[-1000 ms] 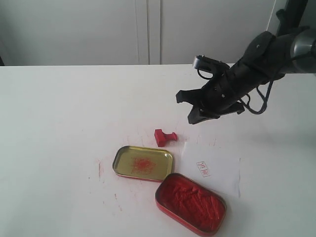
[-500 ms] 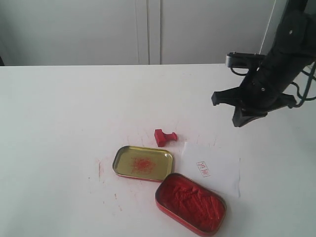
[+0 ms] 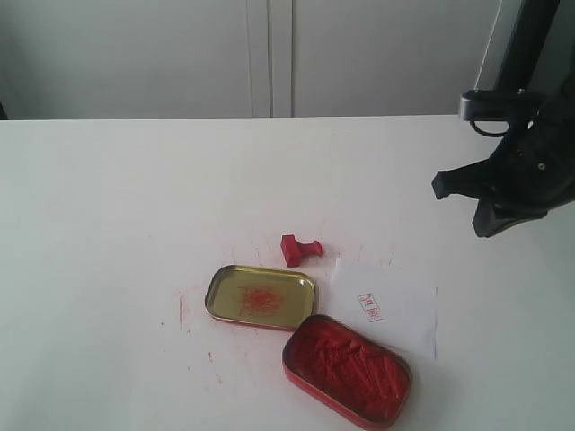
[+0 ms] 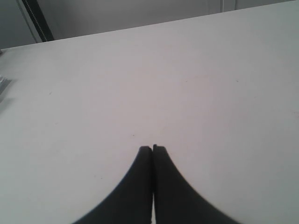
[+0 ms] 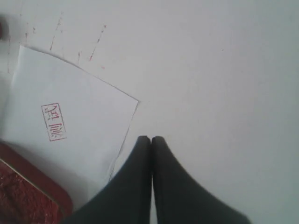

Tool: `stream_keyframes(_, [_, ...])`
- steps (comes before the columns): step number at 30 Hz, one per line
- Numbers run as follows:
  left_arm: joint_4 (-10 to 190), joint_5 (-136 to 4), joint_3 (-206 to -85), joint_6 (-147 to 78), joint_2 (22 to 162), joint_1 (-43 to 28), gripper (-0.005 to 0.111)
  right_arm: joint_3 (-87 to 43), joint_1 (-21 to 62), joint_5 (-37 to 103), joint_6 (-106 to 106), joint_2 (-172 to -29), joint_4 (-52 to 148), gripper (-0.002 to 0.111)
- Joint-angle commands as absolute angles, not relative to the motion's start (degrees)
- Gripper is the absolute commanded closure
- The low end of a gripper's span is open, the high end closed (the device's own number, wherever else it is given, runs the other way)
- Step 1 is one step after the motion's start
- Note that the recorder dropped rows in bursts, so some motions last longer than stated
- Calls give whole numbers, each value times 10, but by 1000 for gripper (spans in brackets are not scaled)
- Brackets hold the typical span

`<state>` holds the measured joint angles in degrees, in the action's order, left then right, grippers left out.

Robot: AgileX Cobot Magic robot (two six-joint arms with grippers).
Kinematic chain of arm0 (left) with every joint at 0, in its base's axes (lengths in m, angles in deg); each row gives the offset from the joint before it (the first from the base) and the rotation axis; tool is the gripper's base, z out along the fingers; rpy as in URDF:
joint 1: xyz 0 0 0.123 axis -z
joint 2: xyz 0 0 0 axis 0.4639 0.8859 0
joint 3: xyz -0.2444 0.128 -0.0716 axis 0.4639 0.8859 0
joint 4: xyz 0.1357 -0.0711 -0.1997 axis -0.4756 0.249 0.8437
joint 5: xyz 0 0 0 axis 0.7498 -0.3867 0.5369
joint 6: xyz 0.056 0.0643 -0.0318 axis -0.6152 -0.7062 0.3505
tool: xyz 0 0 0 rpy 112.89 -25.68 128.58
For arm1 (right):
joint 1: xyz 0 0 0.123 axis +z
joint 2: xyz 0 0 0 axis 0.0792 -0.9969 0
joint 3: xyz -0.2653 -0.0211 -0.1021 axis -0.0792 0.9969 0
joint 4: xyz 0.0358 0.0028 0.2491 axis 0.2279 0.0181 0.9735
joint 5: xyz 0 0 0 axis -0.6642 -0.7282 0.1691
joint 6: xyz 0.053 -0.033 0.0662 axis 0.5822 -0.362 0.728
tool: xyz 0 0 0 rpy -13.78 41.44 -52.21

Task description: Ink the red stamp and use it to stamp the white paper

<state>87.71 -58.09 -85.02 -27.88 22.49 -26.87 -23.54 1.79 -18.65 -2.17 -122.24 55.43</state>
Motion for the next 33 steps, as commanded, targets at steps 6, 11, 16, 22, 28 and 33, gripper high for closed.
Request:
stream_keyframes(6, [879,-581,-849,-279,223,-270,107,-181,7,-192,-20,-1128,541,108])
stream_keyframes(11, [879,-581,-849,-279,223,-270,107,-158,-15,-194,-20,-1091,542,108])
stream_keyframes(16, [879,-581,-849,-279,223,-270,107,-138,-19,-192,-20,-1061,538,108])
stream_keyframes(22, [879,-581,-849,-279,223,-270,107,-127,-19,-186,-20,-1033,533,108])
stream_keyframes(28, [879,-581,-849,-279,223,-270,107,-127,-19,-187,-20,-1011,533,108])
stream_keyframes(33, [879,-581,-849,-279,223,-270,107,-127,-19,-182,-20,-982,533,108])
